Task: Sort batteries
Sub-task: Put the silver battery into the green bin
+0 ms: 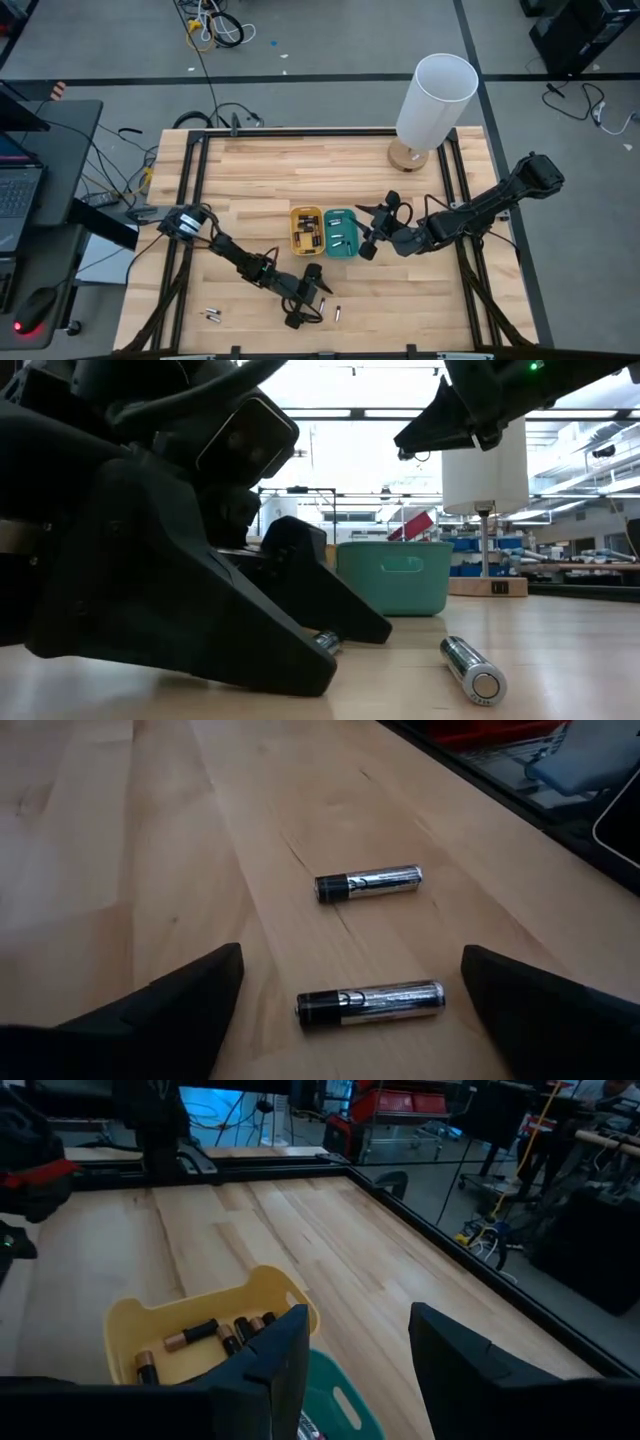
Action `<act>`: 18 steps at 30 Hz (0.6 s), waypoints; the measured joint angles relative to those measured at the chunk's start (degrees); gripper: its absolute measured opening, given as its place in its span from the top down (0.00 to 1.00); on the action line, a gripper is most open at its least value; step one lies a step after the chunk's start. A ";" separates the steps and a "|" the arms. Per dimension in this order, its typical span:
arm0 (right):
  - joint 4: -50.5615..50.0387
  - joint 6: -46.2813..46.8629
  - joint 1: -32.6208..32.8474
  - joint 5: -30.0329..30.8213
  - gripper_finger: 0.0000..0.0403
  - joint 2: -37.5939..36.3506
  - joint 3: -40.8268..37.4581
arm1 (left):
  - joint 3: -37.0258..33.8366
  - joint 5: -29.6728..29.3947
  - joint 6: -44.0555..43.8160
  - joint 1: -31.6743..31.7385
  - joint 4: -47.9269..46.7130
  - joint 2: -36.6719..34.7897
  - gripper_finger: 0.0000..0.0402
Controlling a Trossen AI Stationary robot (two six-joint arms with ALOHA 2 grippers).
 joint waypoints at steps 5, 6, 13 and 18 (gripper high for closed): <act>0.07 0.24 -0.01 0.00 0.60 0.00 0.00 | 0.00 -1.85 -0.73 -1.07 -1.46 0.02 0.02; 0.07 0.24 0.00 0.00 0.60 0.00 0.00 | -0.03 -2.35 -0.90 -1.30 -1.31 0.04 0.03; 0.13 0.44 0.40 0.00 0.60 0.00 0.00 | -0.30 -4.33 -5.52 -2.10 0.62 0.17 0.31; 0.17 0.44 0.46 0.00 0.60 0.00 0.00 | -0.26 -4.77 -7.45 -1.98 -1.24 0.15 0.48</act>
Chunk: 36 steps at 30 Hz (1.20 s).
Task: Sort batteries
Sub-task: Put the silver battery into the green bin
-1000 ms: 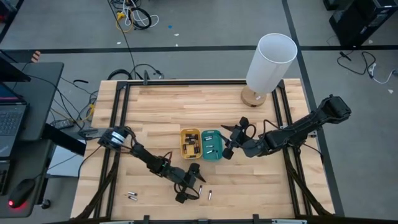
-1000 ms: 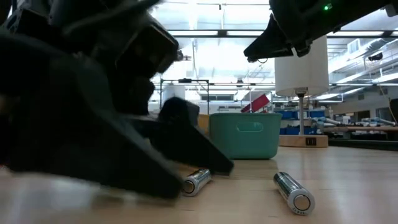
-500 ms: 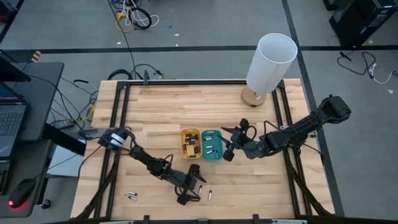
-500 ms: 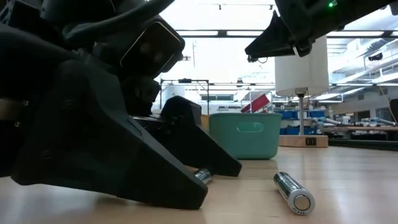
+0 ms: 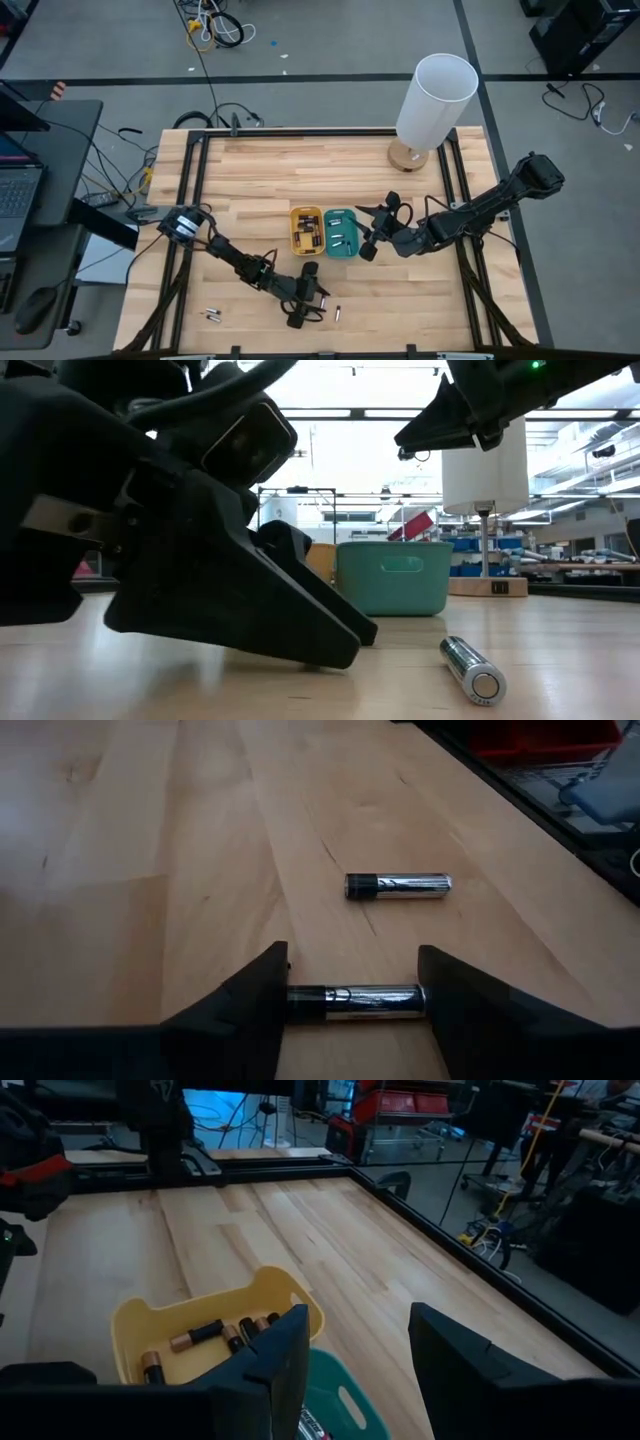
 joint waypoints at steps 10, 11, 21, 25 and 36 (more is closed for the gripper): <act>-0.11 -0.18 0.02 0.00 0.60 0.00 0.00 | -0.30 0.08 3.06 -0.02 2.67 -0.84 0.43; -0.17 -0.22 0.02 0.00 0.60 0.00 0.00 | -0.31 0.34 4.14 -0.08 1.85 -1.32 0.42; -1.02 -0.23 0.02 0.02 0.60 0.00 0.02 | -0.44 -1.08 8.09 3.42 -7.88 -9.04 0.46; -1.91 -0.47 0.02 0.02 0.60 0.00 0.02 | -0.39 -2.28 9.92 5.24 -8.05 -12.55 0.42; -4.36 -0.66 0.11 0.70 0.60 0.02 0.02 | -0.24 -5.28 15.23 12.33 -8.29 -17.90 0.44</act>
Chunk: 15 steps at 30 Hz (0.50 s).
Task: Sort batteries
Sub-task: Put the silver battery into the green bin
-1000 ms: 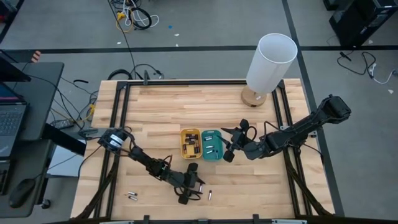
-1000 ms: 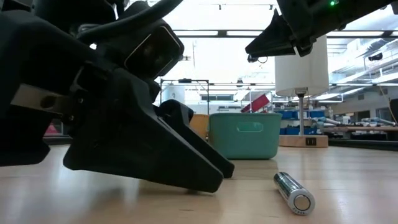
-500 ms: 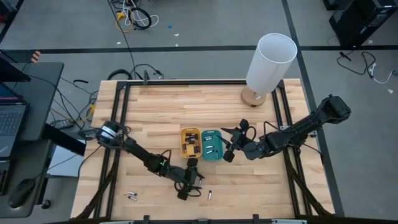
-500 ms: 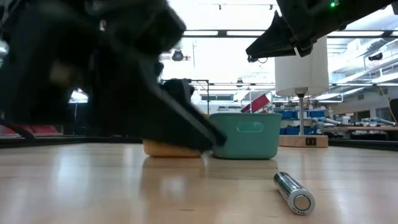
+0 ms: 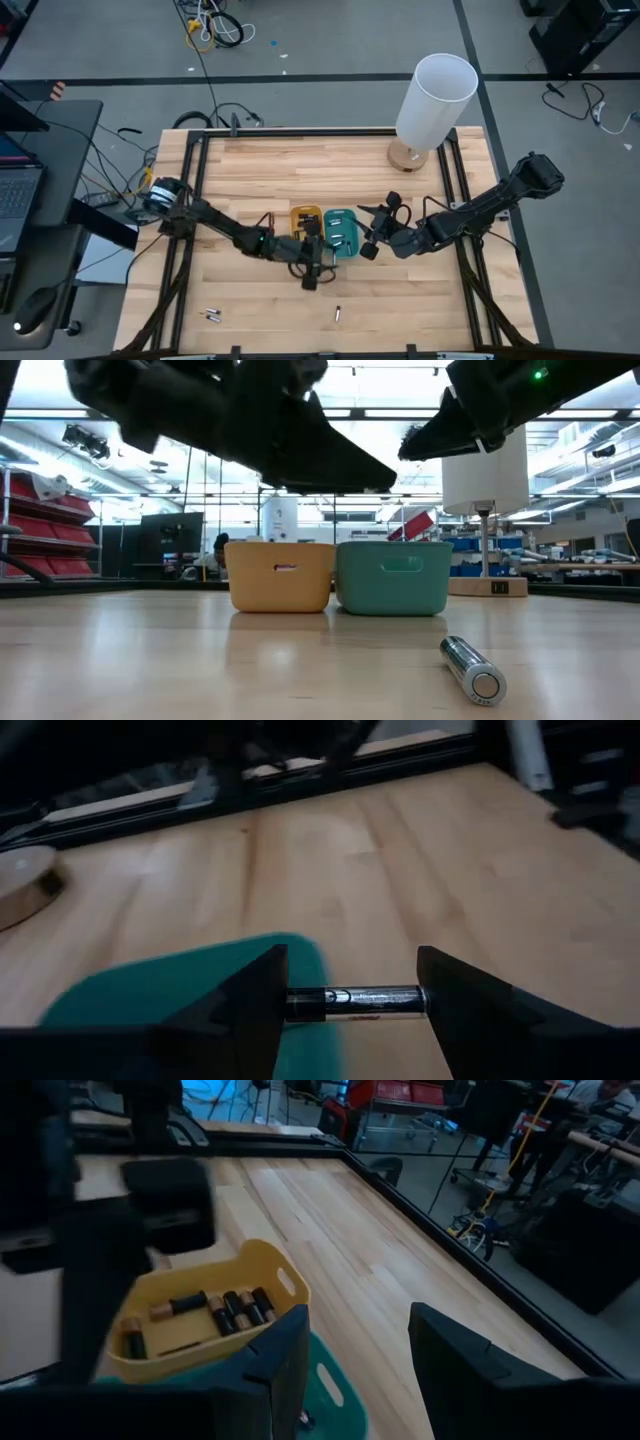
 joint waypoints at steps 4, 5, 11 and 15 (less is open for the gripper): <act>-1.78 -1.12 -0.30 0.92 0.60 0.00 0.00 | 0.02 0.29 -1.29 4.16 0.13 -0.02 0.43; -2.63 -1.23 -0.47 1.40 0.60 0.00 0.00 | 0.15 0.27 -2.25 5.17 0.15 -0.02 0.43; -10.38 2.63 -2.78 1.78 0.60 0.00 0.00 | 1.55 0.77 -7.40 9.46 0.38 -0.11 0.43; -14.64 12.25 -3.84 4.74 0.60 -0.02 0.00 | 3.00 0.42 -7.56 10.71 0.39 -0.11 0.41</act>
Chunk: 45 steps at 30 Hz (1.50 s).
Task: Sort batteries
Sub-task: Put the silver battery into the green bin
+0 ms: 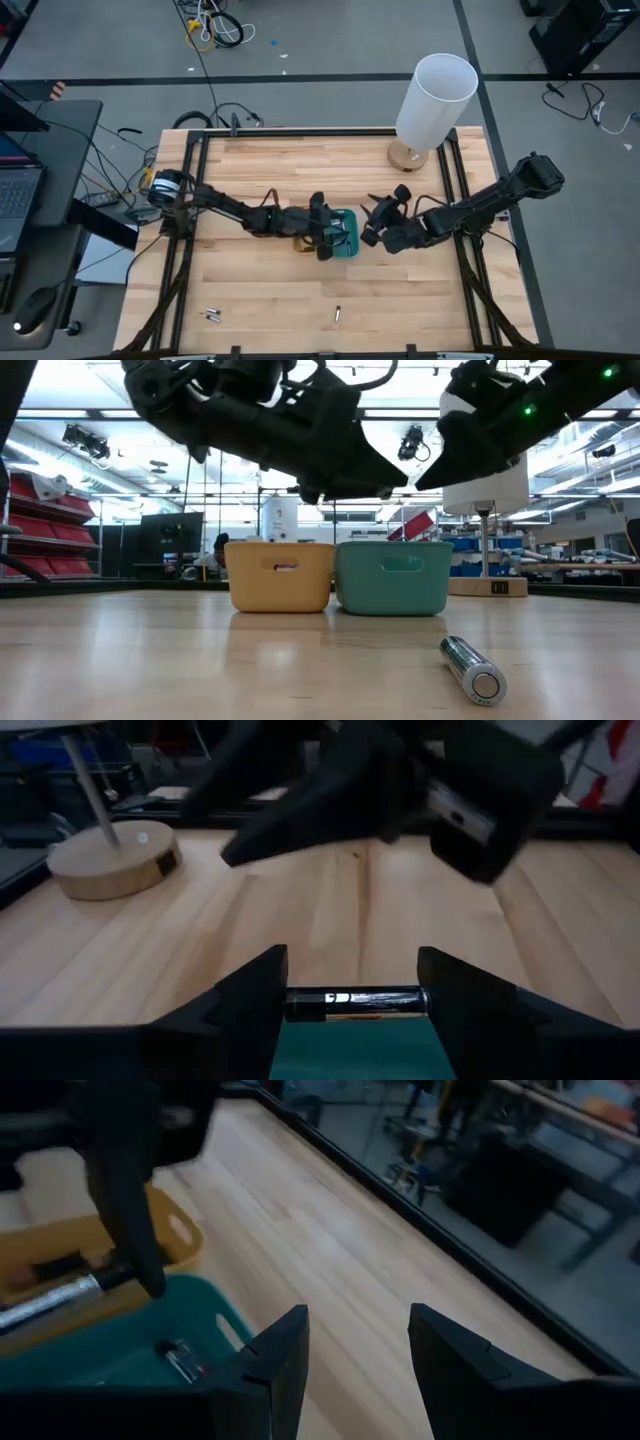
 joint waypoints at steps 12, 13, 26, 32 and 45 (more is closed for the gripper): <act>-9.56 9.70 0.63 3.04 0.59 0.00 -0.04 | 2.11 0.78 -2.27 1.38 -5.40 -0.14 0.14; -9.55 9.70 0.63 3.22 0.59 0.00 -0.04 | 2.11 2.01 -1.10 0.92 -6.52 -0.40 0.12; -9.74 11.07 0.63 4.36 0.59 0.00 -0.04 | 2.18 2.78 -1.56 -12.82 -11.59 -0.48 0.07; -9.69 11.98 0.63 4.36 0.60 0.00 -0.04 | 2.18 -2.41 -1.45 -18.29 -6.30 4.07 0.07; -9.19 14.30 0.63 4.34 0.60 0.00 -0.04 | 4.00 3.42 -4.49 -22.55 8.92 18.63 0.07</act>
